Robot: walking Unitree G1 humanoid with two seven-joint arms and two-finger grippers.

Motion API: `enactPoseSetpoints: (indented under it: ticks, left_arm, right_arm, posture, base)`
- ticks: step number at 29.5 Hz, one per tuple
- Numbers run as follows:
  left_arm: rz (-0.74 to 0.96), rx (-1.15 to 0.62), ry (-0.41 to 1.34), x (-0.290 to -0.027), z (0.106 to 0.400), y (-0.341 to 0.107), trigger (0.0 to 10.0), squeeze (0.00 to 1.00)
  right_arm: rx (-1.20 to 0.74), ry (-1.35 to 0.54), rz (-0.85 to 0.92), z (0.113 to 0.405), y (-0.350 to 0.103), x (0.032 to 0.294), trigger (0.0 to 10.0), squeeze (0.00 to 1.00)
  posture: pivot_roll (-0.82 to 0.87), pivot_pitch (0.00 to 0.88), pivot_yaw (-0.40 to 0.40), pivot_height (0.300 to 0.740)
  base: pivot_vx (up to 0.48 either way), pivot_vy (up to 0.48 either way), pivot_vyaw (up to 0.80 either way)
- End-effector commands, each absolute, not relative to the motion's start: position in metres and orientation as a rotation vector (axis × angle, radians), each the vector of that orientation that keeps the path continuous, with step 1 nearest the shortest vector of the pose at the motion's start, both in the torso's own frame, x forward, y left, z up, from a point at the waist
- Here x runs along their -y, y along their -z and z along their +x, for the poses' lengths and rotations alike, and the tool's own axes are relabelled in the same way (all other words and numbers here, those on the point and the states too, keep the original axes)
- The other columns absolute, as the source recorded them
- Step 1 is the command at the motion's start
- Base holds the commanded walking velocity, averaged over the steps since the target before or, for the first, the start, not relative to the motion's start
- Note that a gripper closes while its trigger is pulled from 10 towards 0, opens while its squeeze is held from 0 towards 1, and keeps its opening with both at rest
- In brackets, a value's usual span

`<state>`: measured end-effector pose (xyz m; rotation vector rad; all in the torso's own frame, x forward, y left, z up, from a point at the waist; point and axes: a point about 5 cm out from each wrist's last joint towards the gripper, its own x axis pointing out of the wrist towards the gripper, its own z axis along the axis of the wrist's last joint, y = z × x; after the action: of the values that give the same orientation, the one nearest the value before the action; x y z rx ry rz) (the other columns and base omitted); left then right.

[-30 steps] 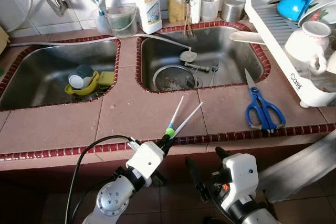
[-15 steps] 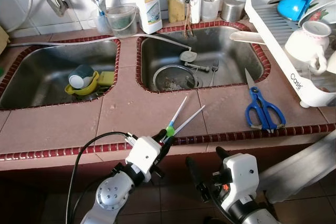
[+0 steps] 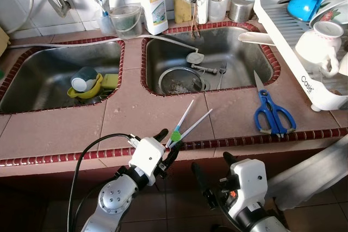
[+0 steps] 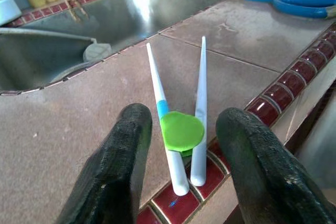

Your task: Kitchen organization

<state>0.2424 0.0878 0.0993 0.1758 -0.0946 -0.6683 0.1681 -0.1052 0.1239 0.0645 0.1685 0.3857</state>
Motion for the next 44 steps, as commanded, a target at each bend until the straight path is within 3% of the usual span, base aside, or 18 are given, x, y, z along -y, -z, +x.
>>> enactPoseSetpoints:
  ticks: [1,7,8,9,10,16,17,18,19,20,44]
  left_arm:
    - [0.184,0.073,0.687,-0.089,0.240,-0.098,10.0,1.00]
    - [0.250,0.025,0.715,-0.090,0.238,-0.091,10.0,1.00]
    - [0.246,0.019,0.717,-0.090,0.238,-0.091,10.0,0.49]
    - [0.236,0.012,0.719,-0.090,0.238,-0.090,10.0,0.49]
    - [0.240,0.004,0.710,-0.091,0.239,-0.089,10.0,0.00]
    - [0.241,0.003,0.693,-0.091,0.241,-0.089,10.0,0.00]
    - [0.236,0.002,0.688,-0.091,0.241,-0.089,8.7,0.00]
    - [0.236,0.002,0.688,-0.091,0.241,-0.089,8.7,0.00]
    - [0.235,0.001,0.687,-0.091,0.241,-0.089,6.5,0.00]
    - [0.251,0.004,0.682,-0.092,0.242,-0.089,0.0,0.00]
    - [0.242,0.007,0.679,-0.092,0.244,-0.089,0.0,0.00]
  right_arm:
    - [-0.170,-0.392,0.083,0.166,-0.125,0.103,10.0,0.00]
    - [-0.173,-0.390,0.087,0.165,-0.124,0.101,10.0,0.00]
    - [-0.174,-0.388,0.088,0.165,-0.124,0.101,10.0,0.00]
    - [-0.174,-0.387,0.089,0.165,-0.124,0.101,10.0,0.00]
    - [-0.176,-0.383,0.093,0.164,-0.124,0.101,10.0,0.00]
    - [-0.178,-0.374,0.098,0.163,-0.124,0.100,10.0,0.00]
    - [-0.180,-0.371,0.099,0.162,-0.124,0.100,10.0,0.00]
    - [-0.180,-0.371,0.099,0.162,-0.124,0.100,10.0,0.00]
    - [-0.180,-0.370,0.099,0.162,-0.124,0.100,10.0,0.00]
    - [-0.181,-0.369,0.099,0.162,-0.124,0.100,10.0,0.00]
    - [-0.185,-0.375,0.096,0.160,-0.122,0.099,10.0,0.00]
  posture:
    - [-0.27,0.192,0.137,0.740]
    - [-0.28,0.200,0.150,0.740]
    - [-0.28,0.201,0.153,0.740]
    - [-0.28,0.201,0.153,0.740]
    - [-0.28,0.205,0.155,0.740]
    - [-0.29,0.208,0.159,0.740]
    - [-0.29,0.206,0.160,0.740]
    - [-0.29,0.206,0.160,0.740]
    - [-0.29,0.206,0.161,0.740]
    - [-0.29,0.206,0.161,0.740]
    - [-0.29,0.177,0.161,0.740]
  base:
    - [0.000,0.000,0.00]
    - [0.000,0.000,0.00]
    - [0.000,0.000,0.00]
    - [0.000,0.000,0.00]
    - [0.000,0.000,0.00]
    - [0.000,0.000,0.00]
    - [0.000,0.000,0.00]
    - [0.000,0.000,0.00]
    - [0.000,0.000,0.00]
    - [0.000,0.000,0.00]
    - [0.000,0.000,0.00]
